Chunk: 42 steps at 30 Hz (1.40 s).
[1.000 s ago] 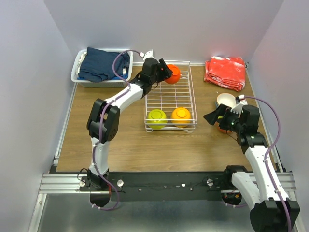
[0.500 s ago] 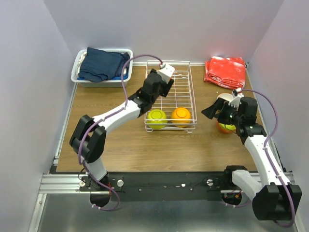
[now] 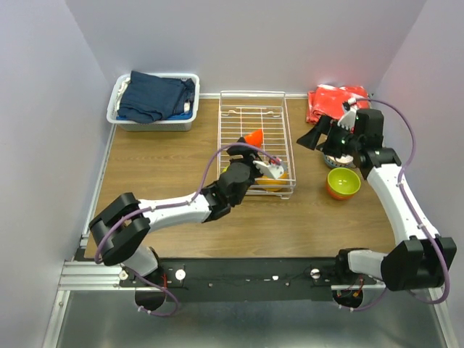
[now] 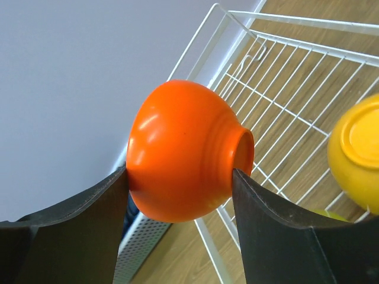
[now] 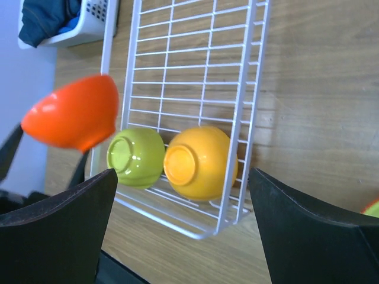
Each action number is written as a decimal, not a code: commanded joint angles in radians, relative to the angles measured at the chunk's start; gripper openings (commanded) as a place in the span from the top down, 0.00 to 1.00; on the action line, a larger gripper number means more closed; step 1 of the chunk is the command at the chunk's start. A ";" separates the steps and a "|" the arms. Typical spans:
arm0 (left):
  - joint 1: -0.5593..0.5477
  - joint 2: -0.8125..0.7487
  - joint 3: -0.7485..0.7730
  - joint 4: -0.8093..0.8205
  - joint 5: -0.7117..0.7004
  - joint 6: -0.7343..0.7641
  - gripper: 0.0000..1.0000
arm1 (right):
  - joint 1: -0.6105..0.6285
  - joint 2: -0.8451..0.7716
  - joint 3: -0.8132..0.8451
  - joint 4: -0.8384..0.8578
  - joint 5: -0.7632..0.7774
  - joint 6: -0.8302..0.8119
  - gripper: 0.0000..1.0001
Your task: Unload the bowls from the dish rack
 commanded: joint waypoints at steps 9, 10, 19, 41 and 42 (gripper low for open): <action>-0.233 -0.125 -0.182 0.295 -0.214 0.370 0.59 | 0.159 0.167 0.278 -0.257 0.047 -0.041 0.01; -0.246 -0.134 -0.190 0.299 -0.230 0.373 0.59 | 0.174 0.173 0.301 -0.277 0.053 -0.041 0.01; -0.342 -0.110 -0.252 0.292 -0.297 0.427 0.59 | 0.311 0.229 0.391 -0.389 0.119 -0.049 0.03; -0.431 0.024 -0.274 0.377 -0.339 0.490 0.59 | 0.497 0.482 0.586 -0.731 0.211 -0.171 0.27; -0.433 0.024 -0.277 0.375 -0.340 0.488 0.59 | 0.504 0.489 0.595 -0.736 0.214 -0.171 0.28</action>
